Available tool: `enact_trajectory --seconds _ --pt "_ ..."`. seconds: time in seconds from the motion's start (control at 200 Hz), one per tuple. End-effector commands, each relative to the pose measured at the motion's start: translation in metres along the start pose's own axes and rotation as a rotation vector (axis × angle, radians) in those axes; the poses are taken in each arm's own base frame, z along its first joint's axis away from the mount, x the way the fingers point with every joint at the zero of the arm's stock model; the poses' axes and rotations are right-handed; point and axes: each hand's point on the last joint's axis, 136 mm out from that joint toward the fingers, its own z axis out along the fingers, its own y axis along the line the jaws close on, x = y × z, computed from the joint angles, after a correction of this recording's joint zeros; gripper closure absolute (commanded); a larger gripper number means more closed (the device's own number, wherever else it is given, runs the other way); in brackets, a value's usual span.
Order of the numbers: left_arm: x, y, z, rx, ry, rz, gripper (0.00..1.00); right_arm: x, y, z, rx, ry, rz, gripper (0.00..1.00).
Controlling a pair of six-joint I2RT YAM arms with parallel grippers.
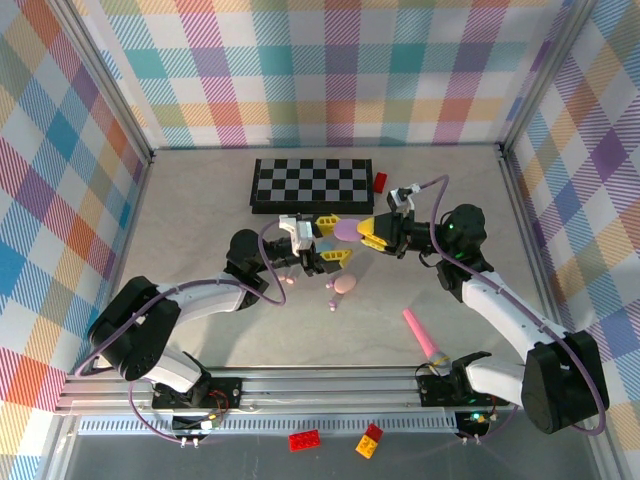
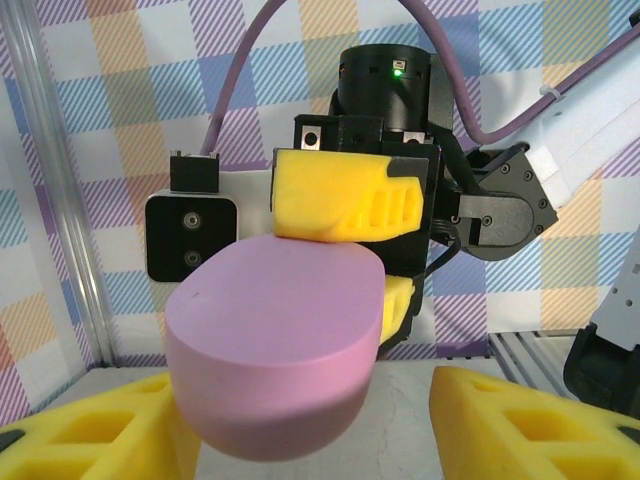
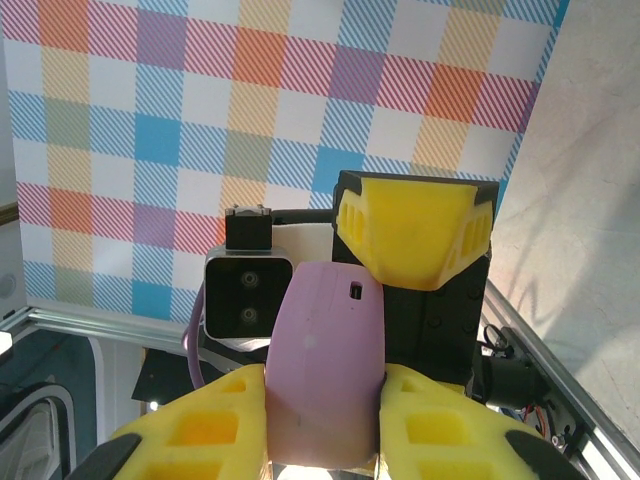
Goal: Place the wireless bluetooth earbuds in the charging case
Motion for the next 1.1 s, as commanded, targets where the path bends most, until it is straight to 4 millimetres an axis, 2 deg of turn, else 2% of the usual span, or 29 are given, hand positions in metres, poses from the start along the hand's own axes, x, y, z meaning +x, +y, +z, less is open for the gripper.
enact_trajectory --seconds 0.0,0.77,0.955,1.09 --pt "-0.018 -0.003 0.003 0.047 -0.051 0.048 0.43 0.003 0.008 0.000 -0.019 0.014 -0.036 0.92" --pt "-0.022 -0.008 0.006 0.094 -0.055 0.025 0.51 0.004 -0.004 0.001 0.013 0.024 -0.025 0.94" --pt "-0.020 -0.009 0.006 0.103 -0.050 0.020 0.55 0.003 -0.003 0.001 0.011 0.022 -0.028 0.94" --pt "-0.018 -0.009 0.007 0.108 -0.046 0.018 0.54 0.002 0.005 0.001 -0.007 0.018 -0.046 0.94"
